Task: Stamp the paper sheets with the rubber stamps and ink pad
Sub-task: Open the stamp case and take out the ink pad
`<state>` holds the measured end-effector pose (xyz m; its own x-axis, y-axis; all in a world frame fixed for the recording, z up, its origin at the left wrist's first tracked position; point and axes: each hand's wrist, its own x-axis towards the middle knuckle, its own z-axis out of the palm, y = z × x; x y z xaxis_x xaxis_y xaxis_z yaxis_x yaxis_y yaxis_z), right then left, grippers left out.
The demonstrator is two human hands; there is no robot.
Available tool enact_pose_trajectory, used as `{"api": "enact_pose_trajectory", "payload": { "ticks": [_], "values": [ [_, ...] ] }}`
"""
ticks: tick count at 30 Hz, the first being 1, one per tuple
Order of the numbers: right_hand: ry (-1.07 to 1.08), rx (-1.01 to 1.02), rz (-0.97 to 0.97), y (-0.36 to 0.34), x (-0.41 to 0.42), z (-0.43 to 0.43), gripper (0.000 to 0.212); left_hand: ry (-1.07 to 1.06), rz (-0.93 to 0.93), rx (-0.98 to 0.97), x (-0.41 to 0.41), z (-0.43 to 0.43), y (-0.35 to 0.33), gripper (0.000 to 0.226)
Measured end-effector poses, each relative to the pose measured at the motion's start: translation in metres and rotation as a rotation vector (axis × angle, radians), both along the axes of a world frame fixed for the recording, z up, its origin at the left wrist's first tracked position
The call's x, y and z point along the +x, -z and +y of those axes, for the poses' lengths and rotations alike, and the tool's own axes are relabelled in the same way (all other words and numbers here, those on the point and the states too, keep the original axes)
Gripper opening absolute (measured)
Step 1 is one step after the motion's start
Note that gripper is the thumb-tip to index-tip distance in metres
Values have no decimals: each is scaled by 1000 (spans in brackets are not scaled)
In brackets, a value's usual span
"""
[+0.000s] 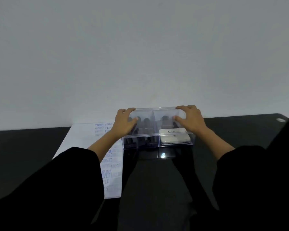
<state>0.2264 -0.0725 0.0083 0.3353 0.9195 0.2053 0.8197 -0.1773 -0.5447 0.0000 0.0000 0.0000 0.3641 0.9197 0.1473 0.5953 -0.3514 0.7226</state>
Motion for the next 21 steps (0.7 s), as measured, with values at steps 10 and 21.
{"api": "enact_pose_trajectory", "payload": {
  "ticks": [10, 21],
  "values": [
    [-1, -126, 209, 14, 8, 2, 53, -97, 10, -92, 6, 4, 6, 50],
    [47, -35, 386, 11, 1, -10, 52, -173, -162, -169, 6, -8, 3, 51]
  ]
}}
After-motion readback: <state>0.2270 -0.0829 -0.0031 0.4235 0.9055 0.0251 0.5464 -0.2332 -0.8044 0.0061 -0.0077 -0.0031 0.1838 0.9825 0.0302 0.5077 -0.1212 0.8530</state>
